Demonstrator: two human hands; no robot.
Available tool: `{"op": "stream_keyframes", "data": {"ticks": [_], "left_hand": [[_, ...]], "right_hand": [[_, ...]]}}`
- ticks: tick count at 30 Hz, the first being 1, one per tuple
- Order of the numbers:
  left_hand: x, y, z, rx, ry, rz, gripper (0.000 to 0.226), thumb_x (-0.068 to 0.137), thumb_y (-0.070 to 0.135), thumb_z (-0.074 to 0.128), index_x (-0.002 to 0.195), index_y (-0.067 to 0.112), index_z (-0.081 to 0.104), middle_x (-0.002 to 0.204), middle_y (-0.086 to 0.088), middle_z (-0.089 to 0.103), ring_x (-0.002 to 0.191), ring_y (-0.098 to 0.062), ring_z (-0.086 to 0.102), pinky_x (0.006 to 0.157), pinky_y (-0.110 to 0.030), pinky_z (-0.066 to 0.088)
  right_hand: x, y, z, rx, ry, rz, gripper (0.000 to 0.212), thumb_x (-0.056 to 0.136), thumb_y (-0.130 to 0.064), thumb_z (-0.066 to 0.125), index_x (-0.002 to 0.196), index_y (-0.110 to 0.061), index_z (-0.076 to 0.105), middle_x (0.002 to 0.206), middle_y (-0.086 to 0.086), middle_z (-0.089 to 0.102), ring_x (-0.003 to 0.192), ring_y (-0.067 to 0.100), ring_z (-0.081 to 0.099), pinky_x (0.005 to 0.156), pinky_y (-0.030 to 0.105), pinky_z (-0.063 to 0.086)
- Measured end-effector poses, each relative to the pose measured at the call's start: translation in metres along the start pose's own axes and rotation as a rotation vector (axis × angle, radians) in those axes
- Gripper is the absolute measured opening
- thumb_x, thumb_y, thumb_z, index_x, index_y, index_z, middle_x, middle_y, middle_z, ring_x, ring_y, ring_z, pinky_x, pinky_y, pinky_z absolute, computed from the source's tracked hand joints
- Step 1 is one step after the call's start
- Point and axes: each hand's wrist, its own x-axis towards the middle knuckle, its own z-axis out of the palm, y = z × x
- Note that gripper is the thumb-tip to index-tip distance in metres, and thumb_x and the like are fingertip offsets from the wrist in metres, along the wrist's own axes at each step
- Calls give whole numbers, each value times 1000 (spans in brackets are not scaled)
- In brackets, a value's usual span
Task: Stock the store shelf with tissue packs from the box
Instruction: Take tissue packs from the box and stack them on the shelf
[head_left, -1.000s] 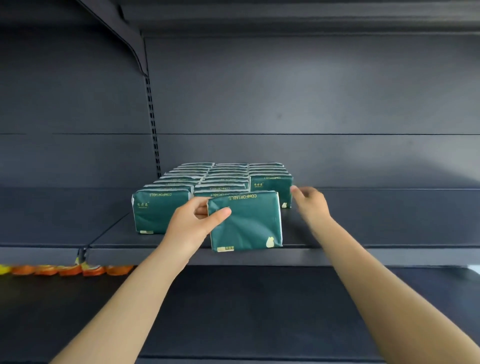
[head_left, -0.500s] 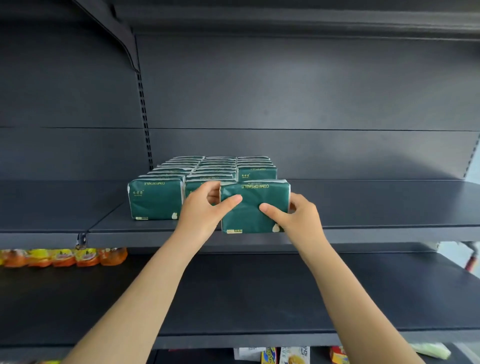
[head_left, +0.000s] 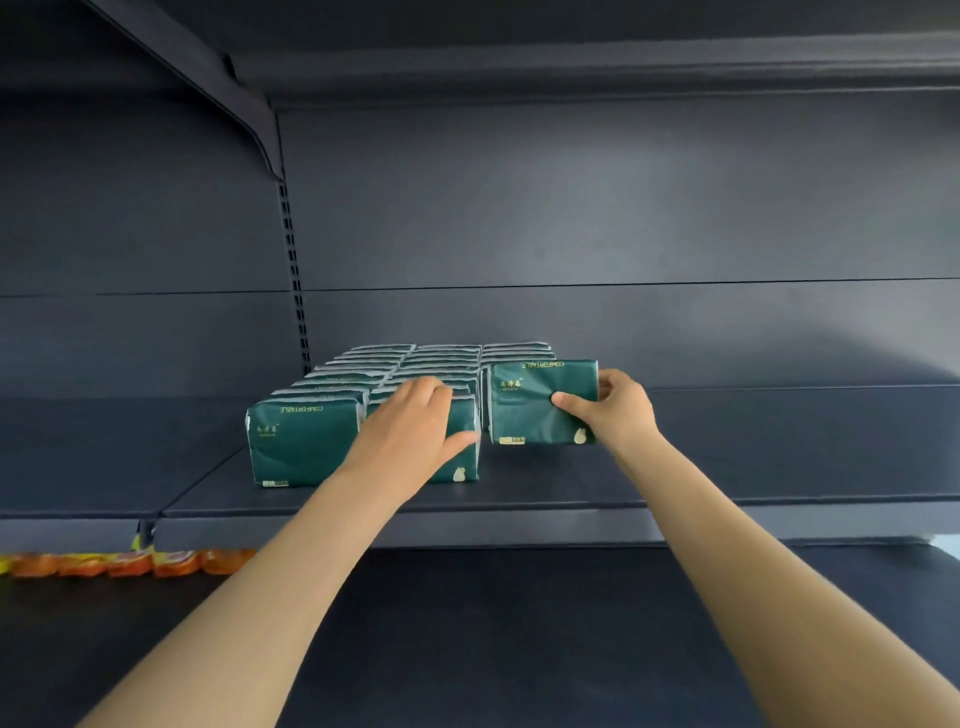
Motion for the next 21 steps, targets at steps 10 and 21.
{"op": "stream_keyframes", "data": {"ticks": [10,21], "left_hand": [[16,-13,32,198,-103,11,79,92,58,35,149,12,6,157,-10,13,145,-24,13,118,-35,5],[18,-18,35,-77,-63,-17,76,87,51,55,147,22,20,153,7,27,141,-11,22,114,-24,7]], "right_hand": [[51,32,49,-277,33,-29,54,81,-33,71,123,-8,47,122,8,48,108,27,53,87,36,46],[56,41,59,-379,33,-3,45,87,-33,65,117,-4,50,117,11,58,108,29,54,78,32,42]]}}
